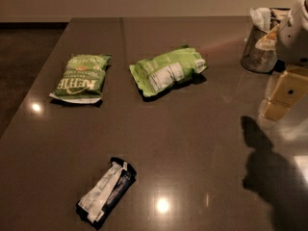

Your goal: Pick rxbar blueberry

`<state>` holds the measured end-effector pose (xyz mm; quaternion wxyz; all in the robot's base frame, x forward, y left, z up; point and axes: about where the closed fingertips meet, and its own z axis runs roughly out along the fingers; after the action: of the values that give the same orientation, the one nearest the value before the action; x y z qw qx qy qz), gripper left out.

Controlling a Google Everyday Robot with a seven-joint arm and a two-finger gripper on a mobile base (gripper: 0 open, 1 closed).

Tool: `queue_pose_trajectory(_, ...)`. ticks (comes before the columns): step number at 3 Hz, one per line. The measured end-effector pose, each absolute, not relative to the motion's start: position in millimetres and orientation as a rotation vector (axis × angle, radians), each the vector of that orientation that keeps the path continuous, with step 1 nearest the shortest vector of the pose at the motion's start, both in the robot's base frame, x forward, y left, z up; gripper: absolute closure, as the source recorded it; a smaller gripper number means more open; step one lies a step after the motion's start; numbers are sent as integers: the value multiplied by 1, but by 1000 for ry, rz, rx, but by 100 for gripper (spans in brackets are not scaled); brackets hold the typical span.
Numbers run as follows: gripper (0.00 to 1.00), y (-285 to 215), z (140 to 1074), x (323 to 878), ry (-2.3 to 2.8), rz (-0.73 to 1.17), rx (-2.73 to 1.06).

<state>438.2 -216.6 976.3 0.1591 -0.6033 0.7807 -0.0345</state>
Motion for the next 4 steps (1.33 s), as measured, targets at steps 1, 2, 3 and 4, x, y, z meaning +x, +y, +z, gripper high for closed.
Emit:
queue_pose_trajectory(1, 0, -217, 976, 438, 2231, -99, -1724)
queue_pose_trajectory(2, 0, -199, 970, 438, 2186, -60, -1775)
queue_pose_trajectory(3, 0, -156, 954, 430, 2075, 26, -1923)
queue_pose_trajectory(4, 0, -122, 940, 418, 1958, 123, -2047)
